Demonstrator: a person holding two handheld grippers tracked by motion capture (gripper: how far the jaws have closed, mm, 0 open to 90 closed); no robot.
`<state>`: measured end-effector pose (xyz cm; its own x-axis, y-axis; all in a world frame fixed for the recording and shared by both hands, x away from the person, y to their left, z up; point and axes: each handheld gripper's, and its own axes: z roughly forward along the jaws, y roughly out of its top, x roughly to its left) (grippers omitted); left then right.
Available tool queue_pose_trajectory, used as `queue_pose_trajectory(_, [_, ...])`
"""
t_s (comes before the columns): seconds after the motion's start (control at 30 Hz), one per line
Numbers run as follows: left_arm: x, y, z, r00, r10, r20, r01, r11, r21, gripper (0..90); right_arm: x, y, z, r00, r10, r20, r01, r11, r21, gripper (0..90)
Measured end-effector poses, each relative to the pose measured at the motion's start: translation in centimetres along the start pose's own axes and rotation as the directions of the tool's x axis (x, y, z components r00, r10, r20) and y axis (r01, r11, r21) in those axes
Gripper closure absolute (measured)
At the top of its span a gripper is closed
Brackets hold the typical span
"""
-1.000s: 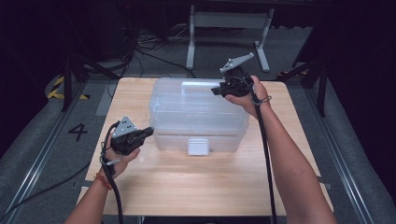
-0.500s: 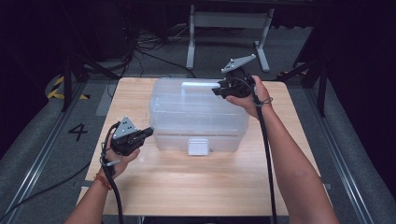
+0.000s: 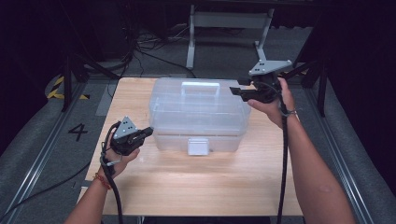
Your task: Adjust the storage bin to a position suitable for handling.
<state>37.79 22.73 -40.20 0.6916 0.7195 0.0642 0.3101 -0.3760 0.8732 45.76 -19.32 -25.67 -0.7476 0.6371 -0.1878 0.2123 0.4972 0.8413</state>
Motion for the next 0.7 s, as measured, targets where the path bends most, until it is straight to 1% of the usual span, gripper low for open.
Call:
queue_pose_trajectory(0.03, [0.0, 0.0, 0.0, 1.0000, 0.000, 0.001, 0.000, 1.0000, 0.000, 90.0, -0.1, -0.4, -0.5, 1.0000, -0.004, 0.009, 0.004, 1.000, -0.004, 55.0])
queue_pose_trajectory(0.1, [0.0, 0.0, 0.0, 1.0000, 0.004, 0.001, -0.004, 1.0000, 0.003, 90.0, -0.2, -1.3, -1.5, 0.9999, 0.007, 0.010, -0.007, 1.000, -0.010, 53.9])
queue_pose_trajectory(0.17, [0.1, 0.1, -0.1, 0.9999, 0.011, 0.001, -0.011, 0.9999, 0.011, 89.9, -0.4, -2.3, -2.4, 0.9996, 0.005, 0.027, -0.005, 1.000, -0.012, 53.0])
queue_pose_trajectory(0.23, [0.0, 0.3, -0.2, 1.0000, 0.009, 0.000, -0.009, 0.9999, 0.008, 90.0, -0.5, -3.4, -3.2, 0.9991, 0.007, 0.041, -0.006, 1.000, -0.010, 52.0])
queue_pose_trajectory(0.3, [0.1, 0.5, -0.2, 0.9999, 0.014, -0.002, -0.014, 0.9999, 0.007, 90.0, -0.6, -4.6, -3.7, 0.9989, 0.019, 0.043, -0.019, 1.000, -0.013, 51.1])
queue_pose_trajectory(0.47, [0.1, 0.7, -0.3, 0.9999, 0.014, -0.003, -0.014, 0.9999, 0.003, 90.0, -0.7, -7.0, -4.3, 0.9975, 0.039, 0.059, -0.038, 0.999, -0.022, 49.3])
queue_pose_trajectory(0.5, [0.1, 0.7, -0.3, 0.9998, 0.019, -0.005, -0.019, 0.9998, 0.005, 90.0, -0.6, -7.6, -4.3, 0.9971, 0.044, 0.062, -0.043, 0.999, -0.021, 49.1])
queue_pose_trajectory(0.53, [0.1, 0.8, -0.3, 0.9999, 0.015, -0.005, -0.015, 0.9999, 0.004, 90.0, -0.6, -8.1, -4.3, 0.9970, 0.047, 0.061, -0.046, 0.999, -0.017, 48.5])
queue_pose_trajectory(0.63, [0.2, 0.9, -0.4, 0.9998, 0.020, -0.004, -0.020, 0.9998, 0.001, 90.0, -0.3, -9.5, -4.1, 0.9973, 0.046, 0.058, -0.045, 0.999, -0.009, 46.9])
queue_pose_trajectory(0.7, [0.2, 1.0, -0.4, 0.9997, 0.023, -0.006, -0.023, 0.9997, 0.004, 90.0, 0.0, -10.4, -3.9, 0.9974, 0.045, 0.057, -0.044, 0.999, -0.015, 46.8])
